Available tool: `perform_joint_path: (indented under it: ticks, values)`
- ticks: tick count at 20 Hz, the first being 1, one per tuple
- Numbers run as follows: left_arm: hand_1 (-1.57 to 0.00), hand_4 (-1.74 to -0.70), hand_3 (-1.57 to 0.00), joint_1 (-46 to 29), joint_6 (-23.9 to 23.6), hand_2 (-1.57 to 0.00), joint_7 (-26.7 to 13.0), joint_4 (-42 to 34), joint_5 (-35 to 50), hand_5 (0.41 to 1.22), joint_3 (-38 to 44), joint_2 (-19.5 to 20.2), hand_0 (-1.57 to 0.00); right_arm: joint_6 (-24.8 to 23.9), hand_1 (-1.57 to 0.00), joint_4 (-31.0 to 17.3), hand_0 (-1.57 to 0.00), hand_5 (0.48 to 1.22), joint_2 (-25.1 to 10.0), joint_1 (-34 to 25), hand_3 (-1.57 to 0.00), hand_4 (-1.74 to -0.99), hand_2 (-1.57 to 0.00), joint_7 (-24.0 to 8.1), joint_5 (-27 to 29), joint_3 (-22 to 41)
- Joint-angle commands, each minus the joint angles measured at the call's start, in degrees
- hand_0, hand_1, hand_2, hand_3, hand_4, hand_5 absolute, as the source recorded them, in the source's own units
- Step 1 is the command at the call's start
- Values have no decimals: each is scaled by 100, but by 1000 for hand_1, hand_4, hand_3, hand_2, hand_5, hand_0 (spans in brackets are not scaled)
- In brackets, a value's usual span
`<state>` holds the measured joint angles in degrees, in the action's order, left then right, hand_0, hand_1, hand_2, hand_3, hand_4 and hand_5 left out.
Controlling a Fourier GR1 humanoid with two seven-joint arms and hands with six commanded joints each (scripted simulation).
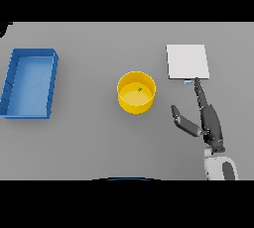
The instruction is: Pick up the red beaker and tilt it to pour out 1 green nut into yellow bowl. Pick up the yellow bowl and place it on the metallic measuring scale.
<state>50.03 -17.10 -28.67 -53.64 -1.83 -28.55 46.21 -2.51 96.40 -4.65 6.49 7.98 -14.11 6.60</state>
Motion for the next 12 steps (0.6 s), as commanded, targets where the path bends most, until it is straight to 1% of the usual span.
perform_joint_path:
  ticks: [1,2,3,4,5,6,7,8,9,10,11,12]
  values:
    - [-1571,-1741,-1450,-273,-184,-1571,-184,-300,74,1221,-20,85,-1571,8,1,1,1,653,43,14,1,-1206,1,-48,-12,43]
    - [-1571,-1741,-1450,-538,-351,-1571,-247,-543,169,1221,-41,141,-1571,3,1,-68,1,657,7,2,1,-1206,1,-36,-17,7]
    - [-1571,-1741,-1452,-767,-518,-1571,-317,-753,247,1221,-75,162,-1571,37,1,17,1,660,43,73,1,-1210,1,9,-17,75]
    - [-1571,-1741,-1449,-932,-655,-1571,-391,-858,298,1221,-105,188,-1571,-9,1,-51,1,664,52,67,1,-1215,1,6,-50,57]
    - [-1571,-1741,-1449,-1183,-806,-1571,-385,-1056,374,1221,-133,237,-1571,-7,1,-11,1,664,69,92,1,-1217,1,14,-46,75]
    - [-1571,-1741,-1450,-1373,-903,-1571,-476,-1163,450,1221,-171,256,-1571,-24,1,13,1,664,97,105,1,-1218,1,34,-62,99]
    - [-1571,-1741,-1474,-1507,-1011,-1571,-543,-1269,505,1221,-199,285,-1571,-57,1,-56,1,664,75,21,1,-1214,1,-38,-69,49]
    - [-1571,-1741,-1493,-1600,-1120,-1571,-492,-1288,547,1221,-234,241,-1571,-39,1,-49,1,664,49,13,1,-1216,1,-37,-42,30]
    - [-1571,-1741,-1509,-1577,-1173,-1571,-527,-1291,569,1221,-279,204,-1571,16,1,-34,1,666,19,-27,1,-1217,1,1,42,-5]
    - [-1571,-1741,-1521,-1631,-1260,-1571,-492,-1324,595,1199,-320,192,-1571,20,1,-30,1,667,-8,-6,1,-1216,1,78,1,15]
    - [-1571,-1741,-1531,-1676,-1313,-1571,-588,-1346,607,1166,-381,222,-1571,-17,1,-58,1,666,13,21,1,-1214,1,56,-41,26]
    - [-1571,-1741,-1539,-1765,-1378,-1571,-590,-1384,656,1117,-429,237,-1571,-30,1,-68,1,665,43,14,1,-1207,1,23,-87,67]
